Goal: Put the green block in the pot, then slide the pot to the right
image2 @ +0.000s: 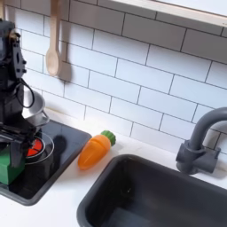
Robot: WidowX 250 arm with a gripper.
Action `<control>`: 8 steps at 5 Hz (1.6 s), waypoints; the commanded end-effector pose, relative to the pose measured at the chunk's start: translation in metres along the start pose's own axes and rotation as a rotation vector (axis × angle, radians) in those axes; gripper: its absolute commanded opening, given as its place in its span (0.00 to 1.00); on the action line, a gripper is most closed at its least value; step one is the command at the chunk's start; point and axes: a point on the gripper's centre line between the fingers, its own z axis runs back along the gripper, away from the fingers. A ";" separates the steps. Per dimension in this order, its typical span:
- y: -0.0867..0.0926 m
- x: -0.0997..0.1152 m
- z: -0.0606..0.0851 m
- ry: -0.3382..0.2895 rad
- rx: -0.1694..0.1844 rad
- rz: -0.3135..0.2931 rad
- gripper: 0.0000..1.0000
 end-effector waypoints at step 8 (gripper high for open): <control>-0.004 0.007 -0.043 0.100 -0.015 -0.085 1.00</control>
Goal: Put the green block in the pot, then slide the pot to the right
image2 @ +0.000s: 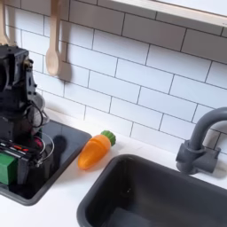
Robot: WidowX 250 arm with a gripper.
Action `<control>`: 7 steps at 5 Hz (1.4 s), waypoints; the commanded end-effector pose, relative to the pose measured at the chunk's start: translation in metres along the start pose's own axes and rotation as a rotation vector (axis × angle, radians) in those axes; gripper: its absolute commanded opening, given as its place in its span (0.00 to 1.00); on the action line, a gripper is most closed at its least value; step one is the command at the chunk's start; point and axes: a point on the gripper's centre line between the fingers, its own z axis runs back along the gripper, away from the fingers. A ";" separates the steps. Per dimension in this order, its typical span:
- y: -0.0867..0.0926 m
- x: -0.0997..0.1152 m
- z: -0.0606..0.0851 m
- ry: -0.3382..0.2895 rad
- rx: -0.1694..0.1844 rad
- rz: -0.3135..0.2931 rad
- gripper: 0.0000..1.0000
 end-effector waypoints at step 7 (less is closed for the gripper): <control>-0.003 -0.001 0.011 -0.036 -0.031 -0.027 0.00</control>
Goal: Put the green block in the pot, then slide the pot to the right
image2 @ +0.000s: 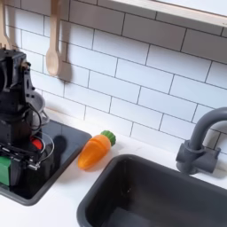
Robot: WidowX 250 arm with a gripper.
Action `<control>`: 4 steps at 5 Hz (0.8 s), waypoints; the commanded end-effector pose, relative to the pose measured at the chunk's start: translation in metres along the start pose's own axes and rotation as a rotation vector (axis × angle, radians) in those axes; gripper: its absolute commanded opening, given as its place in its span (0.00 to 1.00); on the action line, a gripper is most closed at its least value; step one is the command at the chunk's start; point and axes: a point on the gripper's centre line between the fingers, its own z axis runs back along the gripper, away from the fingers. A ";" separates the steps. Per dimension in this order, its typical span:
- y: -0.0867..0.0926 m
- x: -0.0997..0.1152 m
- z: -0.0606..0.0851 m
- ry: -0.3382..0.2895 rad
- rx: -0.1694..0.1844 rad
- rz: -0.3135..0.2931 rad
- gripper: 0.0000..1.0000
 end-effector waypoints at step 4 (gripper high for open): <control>0.003 0.001 0.052 -0.148 0.013 -0.005 0.00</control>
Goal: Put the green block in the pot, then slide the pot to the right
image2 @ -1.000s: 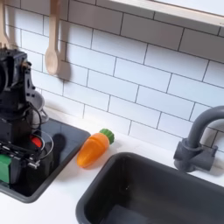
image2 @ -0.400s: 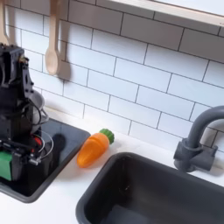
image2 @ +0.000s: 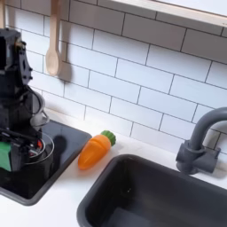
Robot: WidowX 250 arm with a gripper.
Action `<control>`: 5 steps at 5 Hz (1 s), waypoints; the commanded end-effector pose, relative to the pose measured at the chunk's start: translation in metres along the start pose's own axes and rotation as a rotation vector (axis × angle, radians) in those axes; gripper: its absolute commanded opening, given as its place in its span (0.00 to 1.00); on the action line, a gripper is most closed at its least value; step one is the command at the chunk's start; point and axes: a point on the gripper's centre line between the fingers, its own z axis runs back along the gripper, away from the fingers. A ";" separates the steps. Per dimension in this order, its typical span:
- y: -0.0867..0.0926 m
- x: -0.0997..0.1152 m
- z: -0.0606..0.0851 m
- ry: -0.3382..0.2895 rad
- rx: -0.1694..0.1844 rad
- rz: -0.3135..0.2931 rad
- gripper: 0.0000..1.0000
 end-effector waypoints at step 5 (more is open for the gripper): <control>0.035 0.050 0.051 -0.222 0.050 0.109 0.00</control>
